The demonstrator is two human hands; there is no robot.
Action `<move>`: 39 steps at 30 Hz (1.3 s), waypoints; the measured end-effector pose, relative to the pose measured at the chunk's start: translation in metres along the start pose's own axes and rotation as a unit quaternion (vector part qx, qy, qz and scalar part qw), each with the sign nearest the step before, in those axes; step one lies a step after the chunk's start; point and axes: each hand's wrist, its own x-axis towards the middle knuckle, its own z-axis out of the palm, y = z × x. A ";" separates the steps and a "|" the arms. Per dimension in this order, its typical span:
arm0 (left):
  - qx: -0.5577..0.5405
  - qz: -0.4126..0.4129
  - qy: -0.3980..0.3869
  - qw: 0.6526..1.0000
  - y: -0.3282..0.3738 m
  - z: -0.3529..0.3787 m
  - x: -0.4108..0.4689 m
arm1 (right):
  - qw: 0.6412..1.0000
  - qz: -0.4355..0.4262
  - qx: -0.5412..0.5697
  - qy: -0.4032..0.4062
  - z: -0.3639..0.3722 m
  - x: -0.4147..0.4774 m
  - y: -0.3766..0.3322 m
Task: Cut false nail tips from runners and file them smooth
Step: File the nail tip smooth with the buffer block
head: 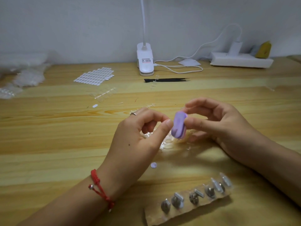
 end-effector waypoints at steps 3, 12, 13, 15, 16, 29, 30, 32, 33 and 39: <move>-0.008 0.000 -0.012 1.000 0.000 -0.001 0.001 | 0.997 0.010 -0.057 -0.044 0.002 -0.001 0.000; -0.021 0.001 -0.012 1.000 0.001 -0.002 0.001 | 0.998 0.004 -0.030 -0.050 0.003 -0.001 0.000; -0.025 -0.001 -0.015 1.000 0.001 -0.002 0.001 | 0.999 0.002 -0.016 -0.037 0.003 -0.001 0.000; -0.025 -0.001 -0.026 0.999 0.002 -0.002 0.001 | 1.000 0.000 -0.003 -0.019 0.001 -0.001 0.000; -0.022 -0.001 -0.024 0.999 0.002 -0.002 0.001 | 0.999 0.001 -0.019 -0.026 0.001 -0.001 0.000; -0.016 -0.002 -0.014 1.000 0.002 -0.003 0.002 | 0.999 -0.013 -0.009 -0.030 0.000 0.000 0.001; -0.017 -0.002 -0.021 1.000 0.003 -0.003 0.002 | 0.999 -0.014 -0.010 -0.027 0.000 0.000 0.000; -0.021 -0.003 -0.015 1.000 0.003 -0.003 0.002 | 0.998 -0.009 -0.042 -0.053 0.001 -0.001 0.000; -0.023 -0.003 -0.005 1.000 0.003 -0.004 0.002 | 0.996 -0.006 -0.052 -0.068 0.001 -0.001 0.000; -0.017 0.002 -0.013 1.000 0.004 -0.003 0.001 | 0.999 -0.014 0.009 -0.040 -0.002 -0.001 0.001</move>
